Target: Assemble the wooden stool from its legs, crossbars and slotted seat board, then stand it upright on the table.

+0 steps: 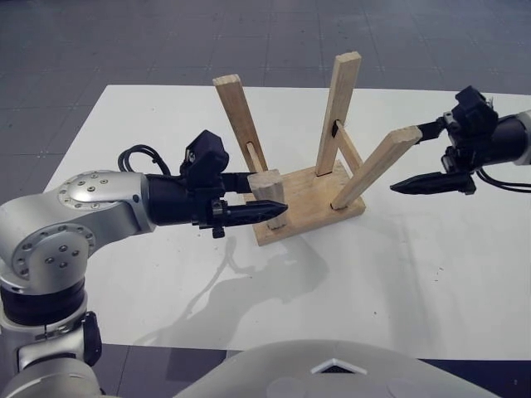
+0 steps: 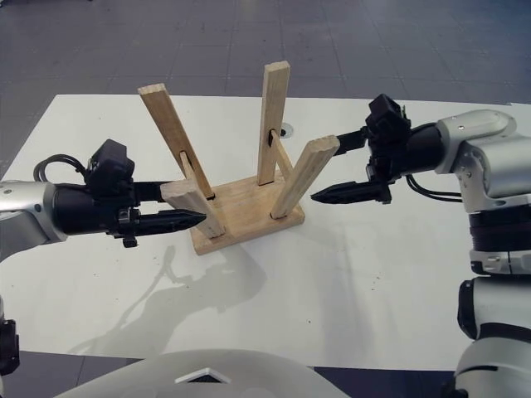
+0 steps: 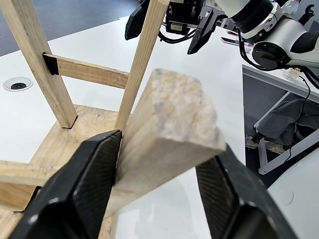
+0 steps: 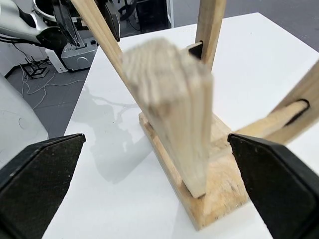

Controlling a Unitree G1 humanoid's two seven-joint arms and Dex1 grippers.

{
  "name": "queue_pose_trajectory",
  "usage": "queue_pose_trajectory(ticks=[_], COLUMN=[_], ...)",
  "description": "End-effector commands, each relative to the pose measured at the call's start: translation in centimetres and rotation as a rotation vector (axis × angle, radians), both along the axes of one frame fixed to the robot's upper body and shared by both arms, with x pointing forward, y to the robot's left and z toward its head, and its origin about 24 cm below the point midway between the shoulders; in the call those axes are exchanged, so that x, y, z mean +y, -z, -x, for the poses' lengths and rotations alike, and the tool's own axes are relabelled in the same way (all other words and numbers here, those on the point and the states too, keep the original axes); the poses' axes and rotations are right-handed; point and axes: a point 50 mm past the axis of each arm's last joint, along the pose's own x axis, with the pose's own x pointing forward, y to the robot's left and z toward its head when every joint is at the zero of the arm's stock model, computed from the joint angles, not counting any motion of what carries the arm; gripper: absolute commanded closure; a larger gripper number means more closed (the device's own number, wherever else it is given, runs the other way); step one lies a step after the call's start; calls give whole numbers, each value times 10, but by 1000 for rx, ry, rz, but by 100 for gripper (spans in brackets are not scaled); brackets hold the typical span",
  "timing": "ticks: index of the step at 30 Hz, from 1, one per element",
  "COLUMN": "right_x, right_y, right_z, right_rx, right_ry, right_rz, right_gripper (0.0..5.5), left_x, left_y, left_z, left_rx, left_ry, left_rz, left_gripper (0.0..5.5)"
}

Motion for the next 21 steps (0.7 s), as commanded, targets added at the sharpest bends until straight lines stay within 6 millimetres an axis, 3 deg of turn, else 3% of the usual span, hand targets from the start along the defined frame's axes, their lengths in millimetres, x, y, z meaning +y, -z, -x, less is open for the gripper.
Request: queue_pose_trajectory(ticks=[1, 6, 14, 21], right_x=[6, 12, 19, 26], right_y=[-4, 6, 3, -4], right_z=[8, 17, 25, 36], right_rx=[83, 177, 284, 362], right_ry=[-14, -6, 15, -10], right_rz=[-23, -4, -47, -62], right_gripper=[77, 160, 302, 351], left_x=[7, 16, 17, 26], left_y=[-1, -1, -4, -6], left_z=[-4, -11, -14, -18], left_rx=[-3, -12, -25, 20], left_ry=[4, -10, 33, 93], left_rz=[-14, -16, 29, 26], left_gripper=[357, 392, 394, 406])
